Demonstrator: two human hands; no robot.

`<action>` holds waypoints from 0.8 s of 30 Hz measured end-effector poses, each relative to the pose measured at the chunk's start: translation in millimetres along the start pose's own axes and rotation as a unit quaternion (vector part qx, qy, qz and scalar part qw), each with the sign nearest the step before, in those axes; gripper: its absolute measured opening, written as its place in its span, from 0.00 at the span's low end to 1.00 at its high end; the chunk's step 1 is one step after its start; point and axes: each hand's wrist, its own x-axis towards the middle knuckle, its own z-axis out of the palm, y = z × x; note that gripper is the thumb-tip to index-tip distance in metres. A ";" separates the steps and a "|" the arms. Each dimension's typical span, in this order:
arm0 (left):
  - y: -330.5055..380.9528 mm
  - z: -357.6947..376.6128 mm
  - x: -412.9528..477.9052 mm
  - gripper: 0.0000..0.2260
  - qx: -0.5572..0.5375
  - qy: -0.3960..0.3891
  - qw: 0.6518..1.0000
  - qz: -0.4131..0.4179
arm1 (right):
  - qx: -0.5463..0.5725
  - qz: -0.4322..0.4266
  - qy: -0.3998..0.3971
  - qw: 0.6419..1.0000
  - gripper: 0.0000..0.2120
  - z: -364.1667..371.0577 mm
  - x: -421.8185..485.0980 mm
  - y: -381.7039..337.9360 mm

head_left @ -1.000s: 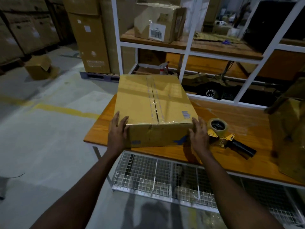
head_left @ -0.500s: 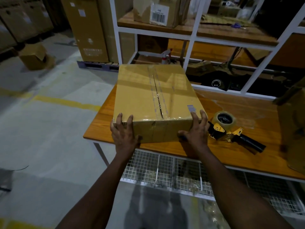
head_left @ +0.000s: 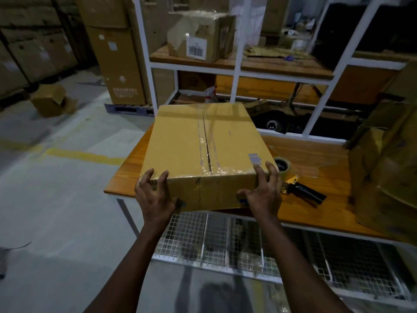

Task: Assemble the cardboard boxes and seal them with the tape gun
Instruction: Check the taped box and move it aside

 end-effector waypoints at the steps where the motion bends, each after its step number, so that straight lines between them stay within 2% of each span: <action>1: 11.9 -3.9 -0.2 0.44 -0.005 0.010 1.000 0.007 | 0.001 -0.006 0.012 1.000 0.45 -12.2 1.0 2.9; 4: 47.9 -15.7 8.1 0.43 -0.018 0.040 0.999 0.028 | 0.011 -0.026 0.056 0.998 0.45 -51.2 12.3 7.9; 9: 118.0 -35.6 46.7 0.36 -0.056 0.089 0.991 0.088 | -0.001 -0.027 0.135 0.990 0.45 -129.9 50.3 19.4; 14: 212.2 -50.4 92.8 0.39 -0.112 0.112 0.977 0.141 | -0.029 -0.020 0.204 0.978 0.43 -233.2 96.2 34.5; 24: 437.6 -50.3 123.6 0.40 -0.170 0.097 0.944 0.266 | -0.093 0.106 0.332 0.933 0.43 -419.4 95.3 129.9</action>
